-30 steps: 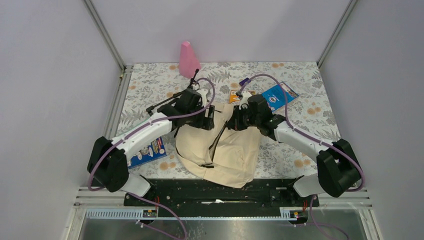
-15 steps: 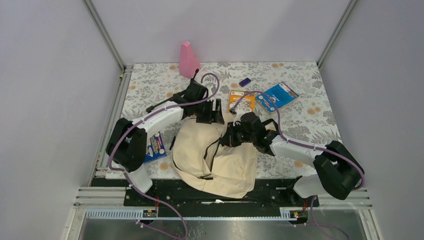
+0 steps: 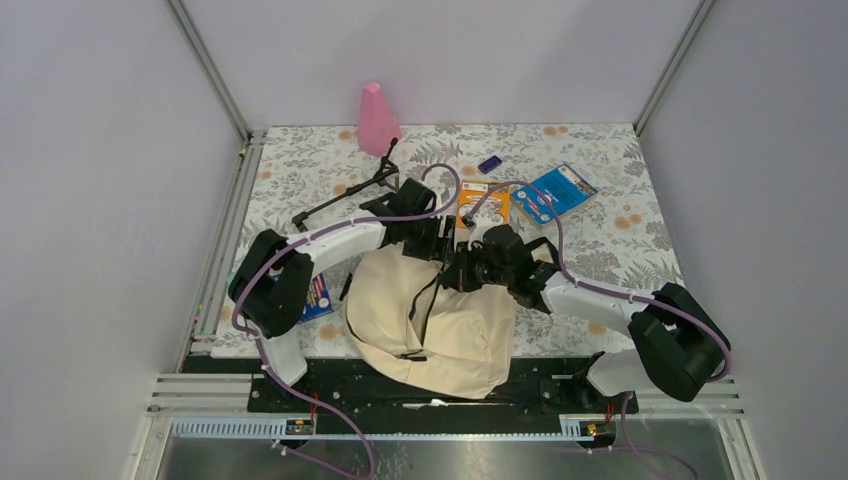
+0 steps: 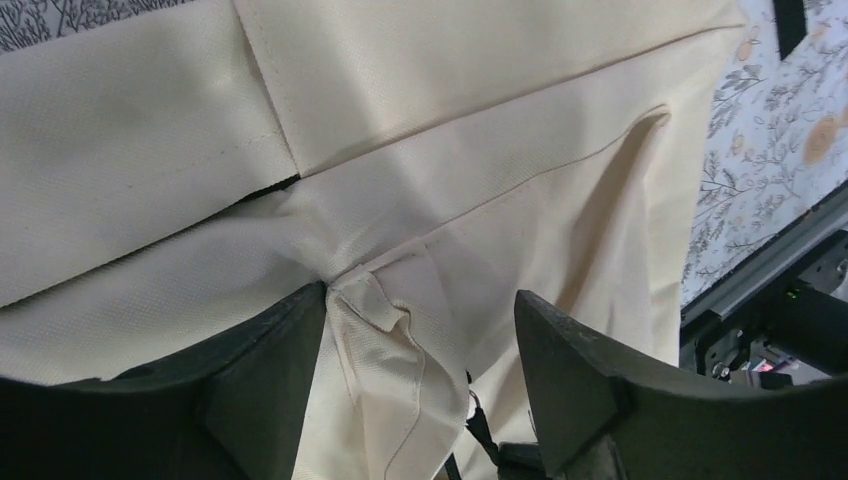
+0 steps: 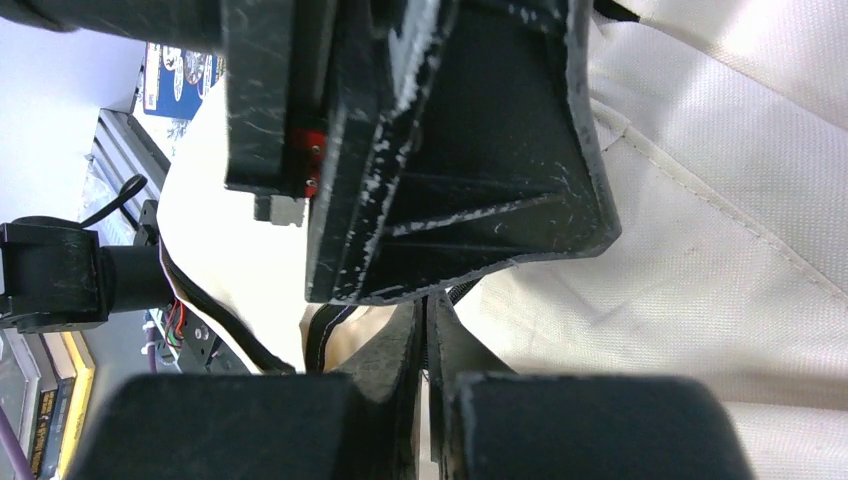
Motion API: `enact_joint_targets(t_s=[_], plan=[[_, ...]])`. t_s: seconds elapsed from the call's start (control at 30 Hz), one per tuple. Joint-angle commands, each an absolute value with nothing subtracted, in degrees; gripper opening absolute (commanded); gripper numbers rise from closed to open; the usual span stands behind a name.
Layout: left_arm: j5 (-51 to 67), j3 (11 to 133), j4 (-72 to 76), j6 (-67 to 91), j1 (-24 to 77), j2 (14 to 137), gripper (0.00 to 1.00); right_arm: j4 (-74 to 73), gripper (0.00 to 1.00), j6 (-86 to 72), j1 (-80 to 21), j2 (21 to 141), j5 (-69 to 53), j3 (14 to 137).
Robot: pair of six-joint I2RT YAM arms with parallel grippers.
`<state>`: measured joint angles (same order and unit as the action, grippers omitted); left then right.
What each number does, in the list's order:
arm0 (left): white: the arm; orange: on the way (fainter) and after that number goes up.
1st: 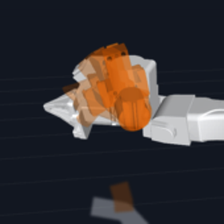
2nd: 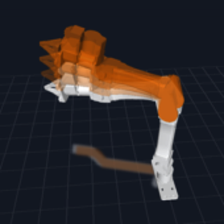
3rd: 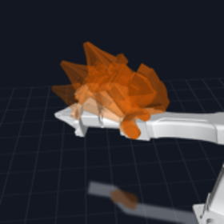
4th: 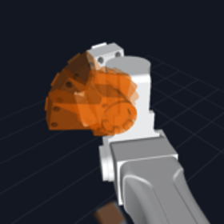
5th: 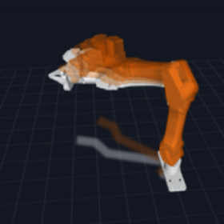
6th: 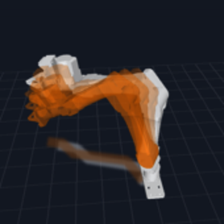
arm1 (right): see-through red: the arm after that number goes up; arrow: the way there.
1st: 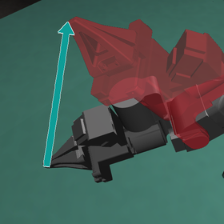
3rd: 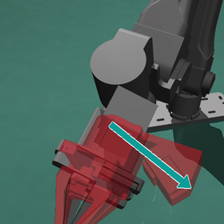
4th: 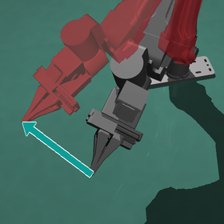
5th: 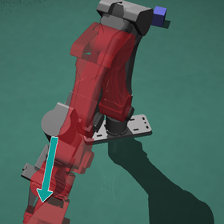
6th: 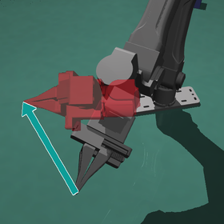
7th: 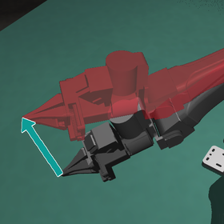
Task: Pack the student bag
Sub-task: Zip the student bag at the center of the board.
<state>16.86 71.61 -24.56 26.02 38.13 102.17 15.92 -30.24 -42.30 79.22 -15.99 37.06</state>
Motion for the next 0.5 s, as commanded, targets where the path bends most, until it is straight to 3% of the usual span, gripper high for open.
enact_joint_targets(t_s=[0.0, 0.23, 0.43, 0.47], plan=[[13.35, 73.18, -26.11, 24.52, 39.11, 103.24, 0.61, 18.26, 0.00, -30.83, -43.02, 77.19, -16.35, 36.59], [14.03, 72.06, -23.98, 25.56, 39.33, 103.32, 0.24, 18.25, 0.00, -30.89, -43.02, 77.35, -16.25, 36.44], [15.30, 70.93, -20.74, 26.87, 39.38, 101.93, 0.00, 18.04, 0.00, -30.83, -43.04, 77.33, -15.98, 35.92], [15.45, 70.93, -20.56, 26.89, 39.38, 101.75, 0.00, 18.02, 0.00, -30.79, -43.05, 77.43, -15.98, 35.87]])
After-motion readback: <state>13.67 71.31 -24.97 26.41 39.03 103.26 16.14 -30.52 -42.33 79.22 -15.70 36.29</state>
